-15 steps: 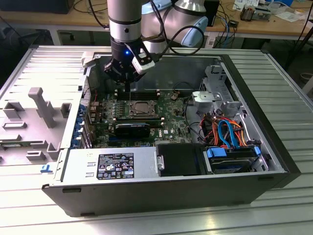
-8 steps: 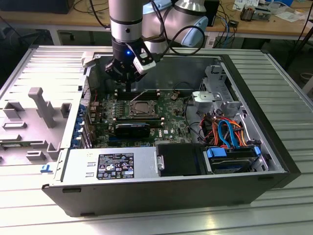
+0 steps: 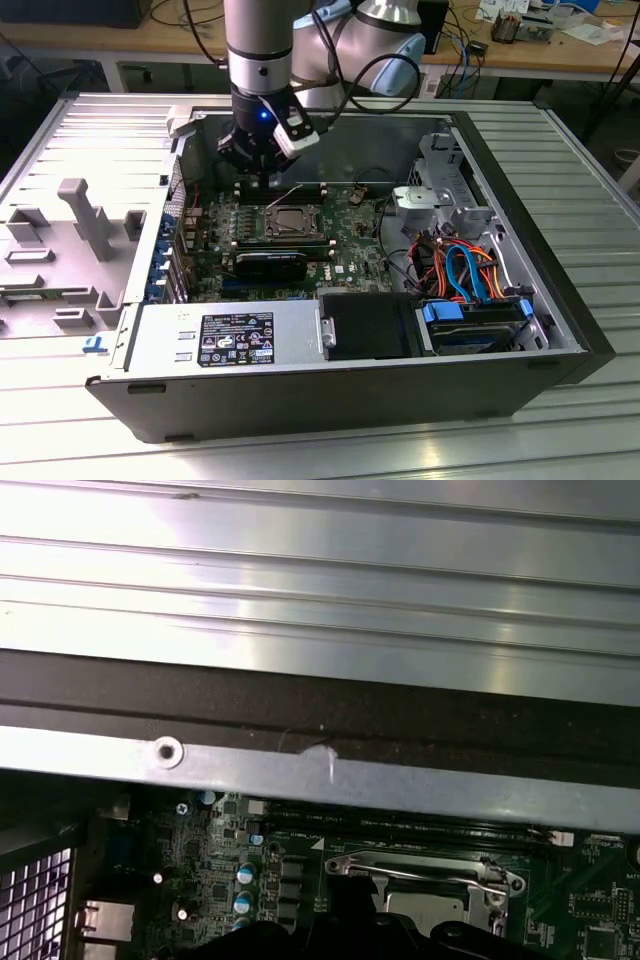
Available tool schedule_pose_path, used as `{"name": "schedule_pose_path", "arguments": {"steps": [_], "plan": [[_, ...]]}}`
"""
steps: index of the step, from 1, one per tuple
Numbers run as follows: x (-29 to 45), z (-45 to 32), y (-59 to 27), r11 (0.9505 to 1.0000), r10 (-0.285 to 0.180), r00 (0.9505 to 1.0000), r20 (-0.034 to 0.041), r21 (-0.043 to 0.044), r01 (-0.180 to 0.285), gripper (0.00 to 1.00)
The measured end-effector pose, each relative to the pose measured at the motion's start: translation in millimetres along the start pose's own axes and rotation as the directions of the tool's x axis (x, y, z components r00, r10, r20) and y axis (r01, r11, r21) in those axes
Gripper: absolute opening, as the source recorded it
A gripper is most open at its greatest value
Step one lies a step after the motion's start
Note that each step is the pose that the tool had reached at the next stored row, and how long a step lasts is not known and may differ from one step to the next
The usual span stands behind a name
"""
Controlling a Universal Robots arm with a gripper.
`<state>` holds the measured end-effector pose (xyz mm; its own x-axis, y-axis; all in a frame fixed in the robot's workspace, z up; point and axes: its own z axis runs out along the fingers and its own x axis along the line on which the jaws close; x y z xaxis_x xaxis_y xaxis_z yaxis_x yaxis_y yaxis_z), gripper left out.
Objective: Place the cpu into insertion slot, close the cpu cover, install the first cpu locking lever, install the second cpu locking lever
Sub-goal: 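Install the first cpu locking lever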
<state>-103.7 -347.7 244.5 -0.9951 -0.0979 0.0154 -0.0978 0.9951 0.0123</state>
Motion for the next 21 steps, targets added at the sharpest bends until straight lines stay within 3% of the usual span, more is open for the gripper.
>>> {"name": "schedule_pose_path", "arguments": {"steps": [5,6,7,8,21], "plan": [[-2.5,5.8,6.2,1.0000,-0.004,1.0000,0.0001,0.0001,0.004,0.11],[-5.6,15.8,9.3,0.9998,-0.019,0.9998,-0.0011,0.0094,0.019,0.11],[-12.0,25.6,8.6,0.9998,-0.019,0.9998,-0.0012,0.0097,0.019,0.11],[-24.0,32.4,7.4,0.9998,-0.019,0.9998,-0.0015,0.0099,0.019,0.11],[-38.6,37.1,5.9,0.9998,-0.019,0.9998,-0.0017,0.0099,0.019,0.11]]}}
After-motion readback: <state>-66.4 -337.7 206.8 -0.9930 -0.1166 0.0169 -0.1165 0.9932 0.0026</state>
